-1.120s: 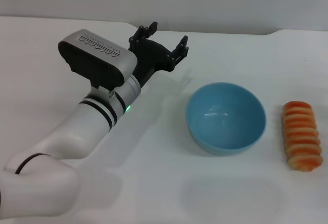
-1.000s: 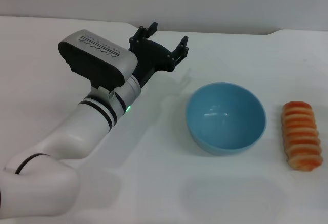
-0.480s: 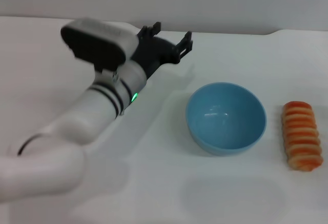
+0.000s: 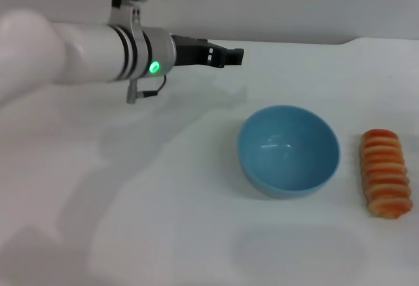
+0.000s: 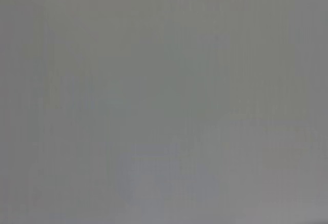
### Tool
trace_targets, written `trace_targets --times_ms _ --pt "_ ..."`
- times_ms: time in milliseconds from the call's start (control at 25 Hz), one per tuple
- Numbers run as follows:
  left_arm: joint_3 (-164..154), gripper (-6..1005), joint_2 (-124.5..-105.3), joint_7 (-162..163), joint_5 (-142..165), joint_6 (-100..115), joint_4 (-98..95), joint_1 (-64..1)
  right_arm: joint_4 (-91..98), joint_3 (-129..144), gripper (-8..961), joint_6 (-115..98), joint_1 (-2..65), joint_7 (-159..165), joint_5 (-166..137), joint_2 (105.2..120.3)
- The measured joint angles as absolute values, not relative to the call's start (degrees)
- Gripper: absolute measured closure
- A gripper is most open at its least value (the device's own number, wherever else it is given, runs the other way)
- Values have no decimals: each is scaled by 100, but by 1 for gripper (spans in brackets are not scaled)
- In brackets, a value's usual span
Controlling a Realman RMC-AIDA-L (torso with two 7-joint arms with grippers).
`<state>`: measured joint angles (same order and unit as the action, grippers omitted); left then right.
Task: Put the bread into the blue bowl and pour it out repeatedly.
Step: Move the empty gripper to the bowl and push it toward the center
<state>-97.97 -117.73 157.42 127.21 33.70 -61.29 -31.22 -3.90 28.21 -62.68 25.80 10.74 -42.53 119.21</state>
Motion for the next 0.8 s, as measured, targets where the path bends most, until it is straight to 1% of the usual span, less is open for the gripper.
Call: trace_targets --times_ms 160,360,560,800 --pt "-9085 224 -11758 15646 12741 4884 -6198 -3439 -350 2821 328 -6266 2577 1029 -4264 11909" --pt "-8994 224 -11791 15611 12701 5785 -6075 -3752 -343 2832 328 -6225 2563 1024 -4290 11900" --pt "-9161 223 -11838 15614 12546 5749 -5806 -3854 -331 2830 327 -6207 2565 1023 -4292 11892" --pt "-9605 221 -11843 15598 12238 5293 -5362 -3979 -287 2830 327 -6197 2563 1021 -4276 11892"
